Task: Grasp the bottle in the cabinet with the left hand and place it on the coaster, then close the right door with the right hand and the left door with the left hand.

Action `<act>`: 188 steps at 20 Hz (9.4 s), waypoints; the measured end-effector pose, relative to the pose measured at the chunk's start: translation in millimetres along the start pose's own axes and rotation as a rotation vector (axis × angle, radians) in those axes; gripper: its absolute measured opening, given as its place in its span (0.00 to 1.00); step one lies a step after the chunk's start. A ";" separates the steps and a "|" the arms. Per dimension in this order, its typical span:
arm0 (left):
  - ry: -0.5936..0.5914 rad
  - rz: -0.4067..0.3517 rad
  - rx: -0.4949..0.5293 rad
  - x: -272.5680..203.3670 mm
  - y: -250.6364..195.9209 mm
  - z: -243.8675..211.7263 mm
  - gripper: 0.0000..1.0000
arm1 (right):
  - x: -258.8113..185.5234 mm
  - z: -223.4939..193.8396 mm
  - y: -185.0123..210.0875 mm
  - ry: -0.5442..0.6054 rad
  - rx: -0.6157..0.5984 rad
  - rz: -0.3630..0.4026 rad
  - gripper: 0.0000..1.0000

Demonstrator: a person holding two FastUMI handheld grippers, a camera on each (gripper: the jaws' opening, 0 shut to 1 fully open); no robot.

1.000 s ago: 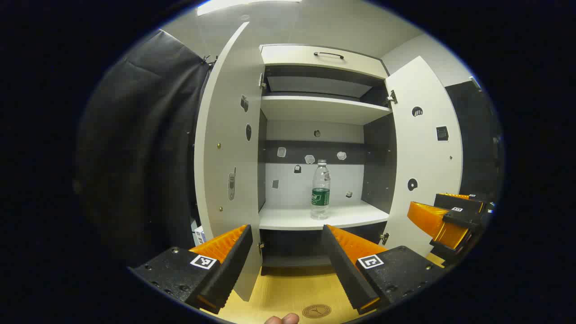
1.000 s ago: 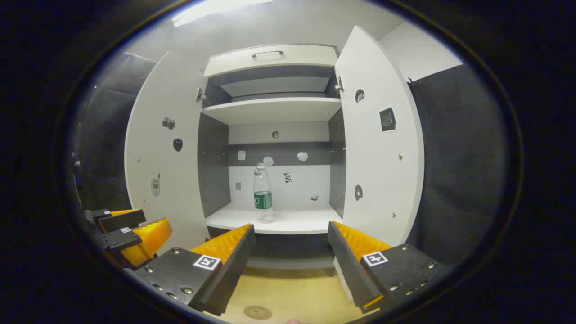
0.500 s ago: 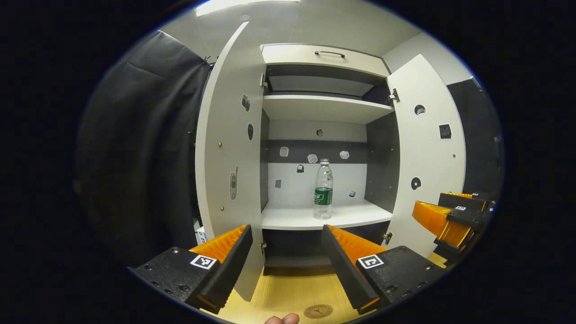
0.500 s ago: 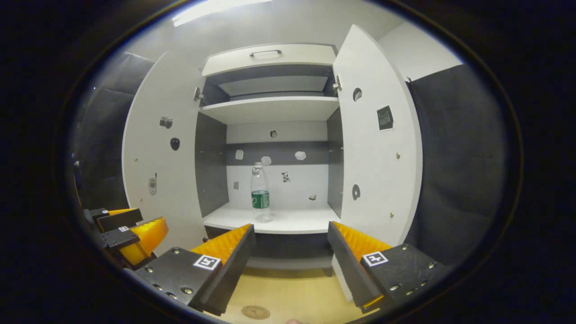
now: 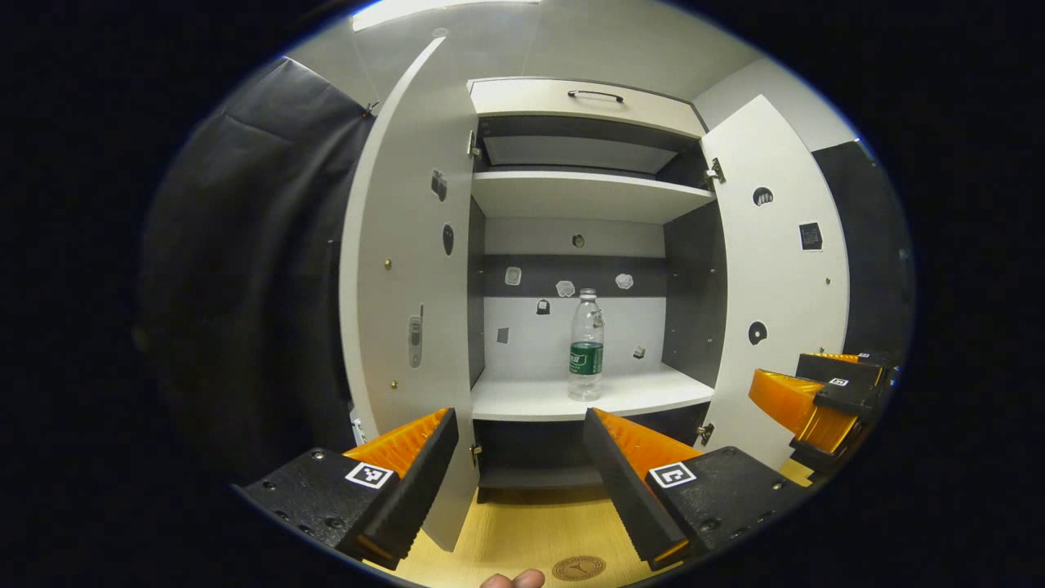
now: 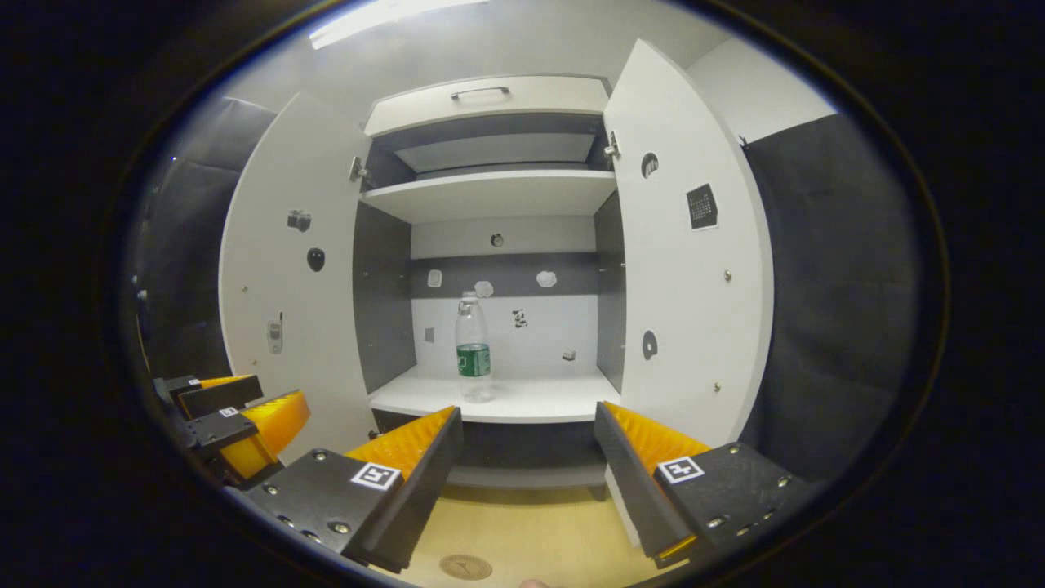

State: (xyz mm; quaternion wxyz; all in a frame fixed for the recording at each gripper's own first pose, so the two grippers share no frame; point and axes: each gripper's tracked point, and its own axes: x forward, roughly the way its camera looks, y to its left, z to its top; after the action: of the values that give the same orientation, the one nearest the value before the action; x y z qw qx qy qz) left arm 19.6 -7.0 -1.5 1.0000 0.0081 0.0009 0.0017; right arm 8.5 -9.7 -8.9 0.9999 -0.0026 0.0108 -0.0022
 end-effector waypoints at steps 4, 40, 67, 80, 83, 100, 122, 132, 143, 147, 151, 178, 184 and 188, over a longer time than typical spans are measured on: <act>-0.011 -0.044 0.001 40.8 -25.1 5.3 0.98 | 1.0 -2.9 -13.6 0.013 -0.009 -0.027 0.99; 0.042 -0.133 -0.032 302.5 -95.9 2.2 0.81 | 18.3 -14.6 -56.1 0.105 -0.025 -0.156 0.99; 0.175 -0.087 0.003 32.4 -90.3 -233.8 0.81 | -75.0 -100.2 -104.4 0.278 -0.018 -0.139 0.99; 0.229 -0.079 0.061 15.3 -100.2 -323.5 0.81 | -87.0 -145.8 -115.1 0.394 -0.021 -0.137 0.99; 0.217 -0.066 0.052 12.4 -96.7 -324.4 0.82 | -89.3 -148.2 -119.4 0.401 -0.035 -0.139 0.99; 0.160 -0.053 0.040 -4.6 -89.2 -284.2 0.93 | -95.2 -142.8 -116.6 0.375 0.003 -0.108 0.99; 0.065 0.059 -0.029 -50.3 -27.0 -86.4 0.93 | 1.3 13.6 -229.2 0.085 0.057 -0.081 0.99; 0.089 0.150 -0.018 -61.6 22.3 -83.8 0.92 | 25.1 10.1 -197.2 0.098 0.020 0.019 0.98; 0.073 0.196 -0.053 -60.3 69.5 -76.4 0.93 | 63.2 5.1 -79.6 0.075 0.035 0.193 0.97; 0.073 0.214 -0.067 -56.8 90.4 -74.8 0.93 | 93.6 4.8 -42.9 0.062 0.022 0.201 0.98; 0.077 0.231 -0.076 -57.7 115.9 -70.1 0.92 | 133.0 4.3 -4.0 0.052 0.011 0.199 0.98; 0.073 0.123 -0.098 -26.1 198.8 -21.3 0.93 | 208.4 13.3 33.8 -0.029 -0.013 0.009 1.00; 0.054 0.091 -0.122 -14.7 205.2 0.3 0.92 | 188.2 11.1 41.2 -0.024 -0.045 0.021 1.00; 0.035 0.023 -0.160 -6.6 197.2 16.5 0.93 | 168.5 8.8 38.6 -0.017 -0.073 0.023 1.00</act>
State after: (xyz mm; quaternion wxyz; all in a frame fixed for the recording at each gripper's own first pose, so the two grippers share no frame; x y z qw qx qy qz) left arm 12.3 189.9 18.1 0.9971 -0.0721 0.0183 0.0133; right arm 177.4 28.2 -3.9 0.9992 -0.0388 0.0023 0.0096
